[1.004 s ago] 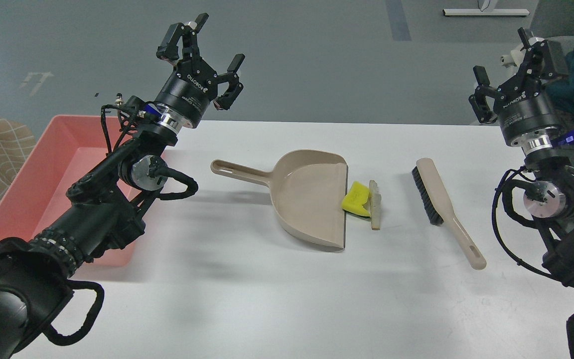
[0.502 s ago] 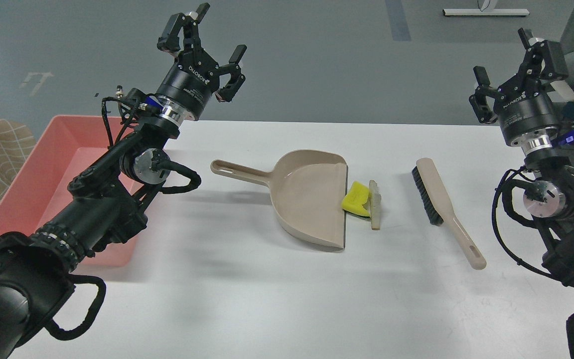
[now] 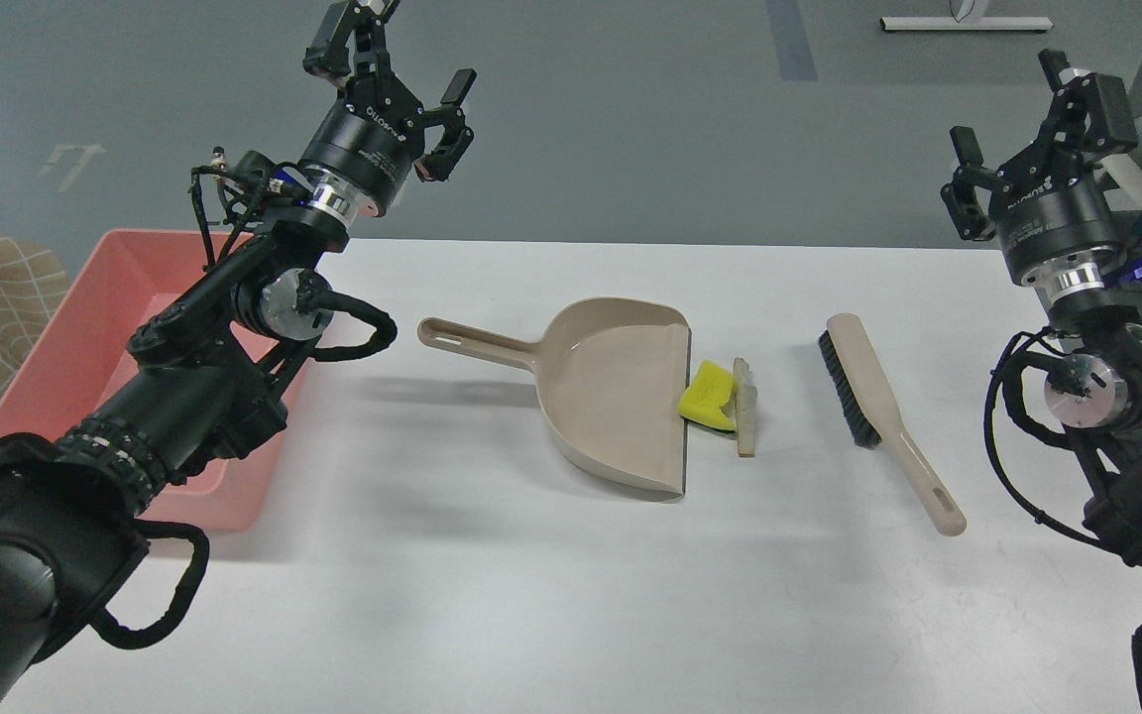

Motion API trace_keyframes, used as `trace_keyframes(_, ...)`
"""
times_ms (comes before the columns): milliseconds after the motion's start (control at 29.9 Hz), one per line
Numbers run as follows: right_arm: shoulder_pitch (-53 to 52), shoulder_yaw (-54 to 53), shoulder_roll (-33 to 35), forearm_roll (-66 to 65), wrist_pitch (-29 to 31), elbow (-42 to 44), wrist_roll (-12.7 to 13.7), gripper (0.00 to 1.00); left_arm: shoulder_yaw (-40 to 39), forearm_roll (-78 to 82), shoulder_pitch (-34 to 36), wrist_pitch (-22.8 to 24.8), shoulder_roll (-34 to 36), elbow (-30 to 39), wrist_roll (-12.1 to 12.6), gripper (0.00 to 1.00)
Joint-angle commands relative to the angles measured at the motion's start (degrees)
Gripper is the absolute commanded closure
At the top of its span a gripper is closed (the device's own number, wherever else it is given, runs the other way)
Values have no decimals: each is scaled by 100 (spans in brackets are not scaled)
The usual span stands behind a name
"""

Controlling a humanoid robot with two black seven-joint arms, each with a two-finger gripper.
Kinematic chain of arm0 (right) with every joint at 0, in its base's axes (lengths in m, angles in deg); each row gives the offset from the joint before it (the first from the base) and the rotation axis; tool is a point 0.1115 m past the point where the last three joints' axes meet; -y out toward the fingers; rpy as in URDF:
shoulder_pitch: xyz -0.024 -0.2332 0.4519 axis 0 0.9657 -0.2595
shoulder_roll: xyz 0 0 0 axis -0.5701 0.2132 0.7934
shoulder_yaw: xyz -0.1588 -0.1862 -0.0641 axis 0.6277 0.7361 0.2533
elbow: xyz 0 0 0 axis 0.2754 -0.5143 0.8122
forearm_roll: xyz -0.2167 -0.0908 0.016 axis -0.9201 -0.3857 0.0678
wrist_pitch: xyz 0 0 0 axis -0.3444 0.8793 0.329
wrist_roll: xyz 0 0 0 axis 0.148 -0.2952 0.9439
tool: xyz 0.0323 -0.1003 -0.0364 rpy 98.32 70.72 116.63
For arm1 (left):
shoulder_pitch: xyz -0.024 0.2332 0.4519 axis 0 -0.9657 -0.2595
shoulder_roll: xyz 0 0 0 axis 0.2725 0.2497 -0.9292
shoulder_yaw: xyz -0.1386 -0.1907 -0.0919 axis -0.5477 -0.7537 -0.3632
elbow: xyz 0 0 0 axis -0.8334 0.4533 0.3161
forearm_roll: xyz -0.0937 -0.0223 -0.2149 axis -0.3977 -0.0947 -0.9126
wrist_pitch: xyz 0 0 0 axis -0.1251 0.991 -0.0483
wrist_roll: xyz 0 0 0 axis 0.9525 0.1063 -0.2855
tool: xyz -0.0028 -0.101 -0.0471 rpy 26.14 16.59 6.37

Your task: Sweep and dump garbage into bin

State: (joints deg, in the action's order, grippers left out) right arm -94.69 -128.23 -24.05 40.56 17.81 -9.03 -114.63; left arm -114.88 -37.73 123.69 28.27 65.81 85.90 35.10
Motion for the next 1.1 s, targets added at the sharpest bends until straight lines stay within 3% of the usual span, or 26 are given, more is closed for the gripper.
trace_keyframes(0, -89, 136, 4, -3, -171, 13, 0, 0, 7, 33, 94, -288, 13, -130, 55, 2)
trace_keyframes(234, -160, 136, 13, -4, -215, 30, 0, 0, -2, 16, 306, -323, 13, -130, -6, 2)
trace_keyframes(468, -116, 154, 13, -4, -145, -5, 0, 0, -2, 24, 270, -359, -31, -130, 91, 2)
trace_keyframes(770, -160, 154, -4, -21, -162, 13, 0, 0, 7, 33, 262, -411, -128, -34, -129, 2)
trace_keyframes(1071, -89, 154, 4, -30, -180, -5, 0, 0, 481, 51, 262, -420, -128, 1, -33, 2)
